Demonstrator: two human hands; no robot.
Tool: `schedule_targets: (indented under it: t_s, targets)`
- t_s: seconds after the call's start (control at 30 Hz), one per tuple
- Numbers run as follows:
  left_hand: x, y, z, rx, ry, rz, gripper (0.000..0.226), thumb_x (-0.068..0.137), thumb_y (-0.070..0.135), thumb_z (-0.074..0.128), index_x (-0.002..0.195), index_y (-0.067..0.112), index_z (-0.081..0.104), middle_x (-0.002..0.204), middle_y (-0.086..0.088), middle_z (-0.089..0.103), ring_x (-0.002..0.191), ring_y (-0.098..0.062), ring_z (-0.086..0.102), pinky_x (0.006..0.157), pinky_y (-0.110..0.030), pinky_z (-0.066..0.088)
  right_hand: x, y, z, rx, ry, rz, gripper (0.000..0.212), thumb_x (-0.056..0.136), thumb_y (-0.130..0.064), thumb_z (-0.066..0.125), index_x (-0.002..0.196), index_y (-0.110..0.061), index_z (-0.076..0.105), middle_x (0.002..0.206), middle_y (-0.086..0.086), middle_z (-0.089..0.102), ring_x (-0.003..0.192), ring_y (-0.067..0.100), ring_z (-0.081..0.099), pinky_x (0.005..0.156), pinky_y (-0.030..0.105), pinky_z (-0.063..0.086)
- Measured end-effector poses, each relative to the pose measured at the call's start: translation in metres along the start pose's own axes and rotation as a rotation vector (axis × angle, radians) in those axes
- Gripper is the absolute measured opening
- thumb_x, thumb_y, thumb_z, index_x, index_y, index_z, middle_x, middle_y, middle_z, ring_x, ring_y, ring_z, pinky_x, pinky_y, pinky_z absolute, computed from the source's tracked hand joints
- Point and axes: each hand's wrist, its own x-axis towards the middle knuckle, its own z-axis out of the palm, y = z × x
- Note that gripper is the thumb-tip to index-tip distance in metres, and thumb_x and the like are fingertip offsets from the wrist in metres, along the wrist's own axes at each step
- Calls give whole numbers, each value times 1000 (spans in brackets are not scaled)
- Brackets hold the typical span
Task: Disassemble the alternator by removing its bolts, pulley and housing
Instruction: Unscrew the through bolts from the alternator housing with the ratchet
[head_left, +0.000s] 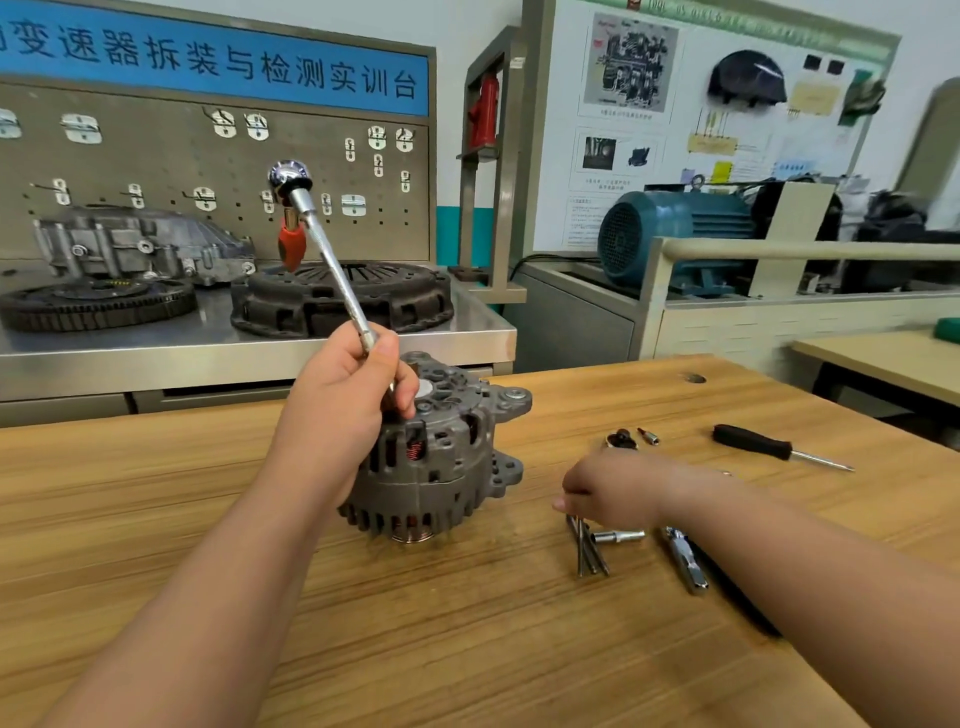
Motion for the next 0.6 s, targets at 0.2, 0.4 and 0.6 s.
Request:
schedule_targets:
  t_s: [0.2,0.4,0.6]
  targets:
    - [0,-1,-1,10,-10,0,30,104,22,40,75,25,50,54,7,53,58,-13,52,71,-32,41,6,2,15,-36,40,22,36,99,-51,39,92,-20,57,82,-4,54,82,18,53,63,30,38]
    - [-1,1,-4,57,-54,4,33,104,20,39,73,27,51,52,6,54,56,-11,52,74,-34,41,8,4,25,16,138,73,36,97,-51,44,110,-20,58,97,-4,59,89,17,57,69,32,49]
    - [-1,3,-7,58,-89,-14,38,103,19,40,69,30,53,53,4,54,57,-12,53,77,-35,41,7,6,20,372,259,95,26,96,-42,54,116,-26,56,95,-8,61,81,7,59,71,24,50]
